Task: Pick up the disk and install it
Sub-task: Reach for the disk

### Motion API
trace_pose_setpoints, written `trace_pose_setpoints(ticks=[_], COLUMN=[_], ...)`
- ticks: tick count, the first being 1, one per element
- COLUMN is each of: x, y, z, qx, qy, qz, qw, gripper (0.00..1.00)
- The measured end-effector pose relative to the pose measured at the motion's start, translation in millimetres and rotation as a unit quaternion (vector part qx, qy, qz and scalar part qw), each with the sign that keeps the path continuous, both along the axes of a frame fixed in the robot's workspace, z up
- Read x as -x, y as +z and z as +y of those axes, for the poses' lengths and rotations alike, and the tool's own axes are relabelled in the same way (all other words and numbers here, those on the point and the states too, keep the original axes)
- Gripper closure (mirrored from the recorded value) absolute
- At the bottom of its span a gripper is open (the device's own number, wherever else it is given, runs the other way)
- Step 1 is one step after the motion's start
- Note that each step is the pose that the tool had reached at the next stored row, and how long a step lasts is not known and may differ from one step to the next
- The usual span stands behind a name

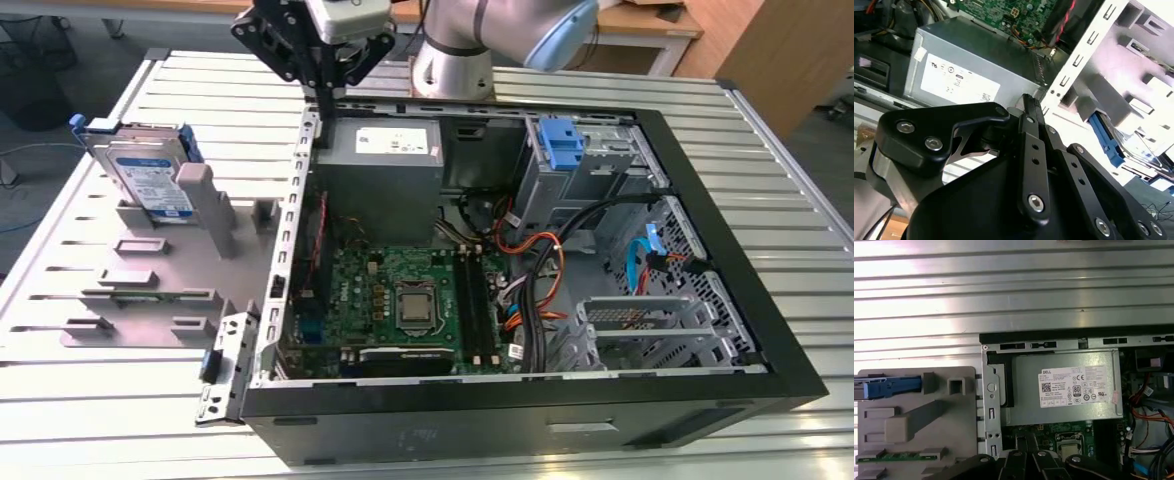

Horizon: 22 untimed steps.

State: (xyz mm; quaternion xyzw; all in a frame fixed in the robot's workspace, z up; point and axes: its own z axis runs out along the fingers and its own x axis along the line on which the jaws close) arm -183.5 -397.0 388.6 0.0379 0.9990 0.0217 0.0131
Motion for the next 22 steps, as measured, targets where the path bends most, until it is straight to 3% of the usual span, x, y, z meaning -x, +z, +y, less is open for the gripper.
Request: trace_pose_setpoints(ticks=[22], x=[57.7], y=[-6.4], z=[7.2], qx=[0.0001], qy=[0.000], qz=[0.0001], qw=[1.00000], gripper=[0.89])
